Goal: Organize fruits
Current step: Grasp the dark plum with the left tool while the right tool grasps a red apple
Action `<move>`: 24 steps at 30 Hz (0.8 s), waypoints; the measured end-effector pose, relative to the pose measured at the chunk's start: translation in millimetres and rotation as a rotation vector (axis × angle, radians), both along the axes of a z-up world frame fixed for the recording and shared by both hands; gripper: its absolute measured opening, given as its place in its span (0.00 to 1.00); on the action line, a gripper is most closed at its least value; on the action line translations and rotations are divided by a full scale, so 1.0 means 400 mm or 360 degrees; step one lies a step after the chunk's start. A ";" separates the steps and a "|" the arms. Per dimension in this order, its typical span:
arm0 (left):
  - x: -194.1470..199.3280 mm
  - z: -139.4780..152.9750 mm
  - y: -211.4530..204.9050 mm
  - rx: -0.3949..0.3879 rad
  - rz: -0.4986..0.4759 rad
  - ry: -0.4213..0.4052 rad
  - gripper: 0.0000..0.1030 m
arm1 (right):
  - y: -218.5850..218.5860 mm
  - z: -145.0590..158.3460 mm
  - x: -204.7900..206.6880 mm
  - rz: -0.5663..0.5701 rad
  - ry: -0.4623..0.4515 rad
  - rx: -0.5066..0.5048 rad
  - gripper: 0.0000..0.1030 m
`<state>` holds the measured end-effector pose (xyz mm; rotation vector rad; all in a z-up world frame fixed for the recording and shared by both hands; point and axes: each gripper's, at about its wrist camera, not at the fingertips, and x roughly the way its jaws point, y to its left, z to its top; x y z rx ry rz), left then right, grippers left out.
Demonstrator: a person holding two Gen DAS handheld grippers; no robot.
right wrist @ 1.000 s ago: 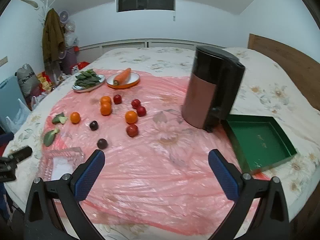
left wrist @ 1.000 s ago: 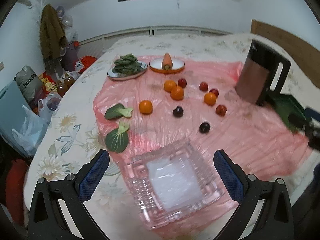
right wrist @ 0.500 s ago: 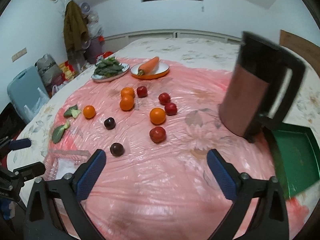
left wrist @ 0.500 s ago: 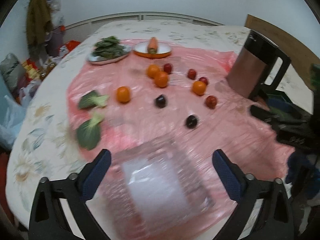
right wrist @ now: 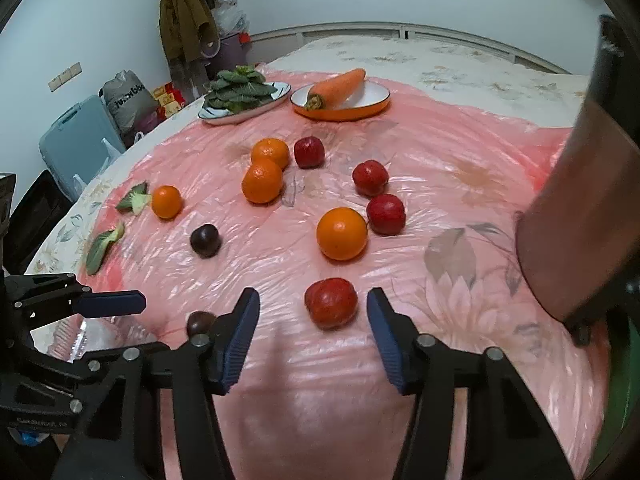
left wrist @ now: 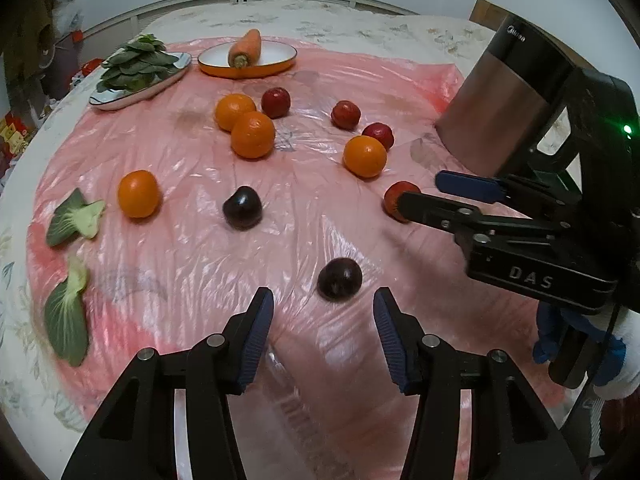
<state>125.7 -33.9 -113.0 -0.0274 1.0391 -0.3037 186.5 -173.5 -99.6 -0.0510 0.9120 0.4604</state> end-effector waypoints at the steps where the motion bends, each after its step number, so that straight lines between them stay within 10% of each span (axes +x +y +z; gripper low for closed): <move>1: 0.008 -0.003 -0.005 0.0007 -0.0005 0.0002 0.44 | -0.001 -0.008 0.010 0.0007 0.0012 0.0003 0.57; 24: 0.060 -0.065 -0.060 0.0107 -0.0108 0.0080 0.22 | 0.001 -0.083 0.055 0.0045 0.0117 -0.0020 0.11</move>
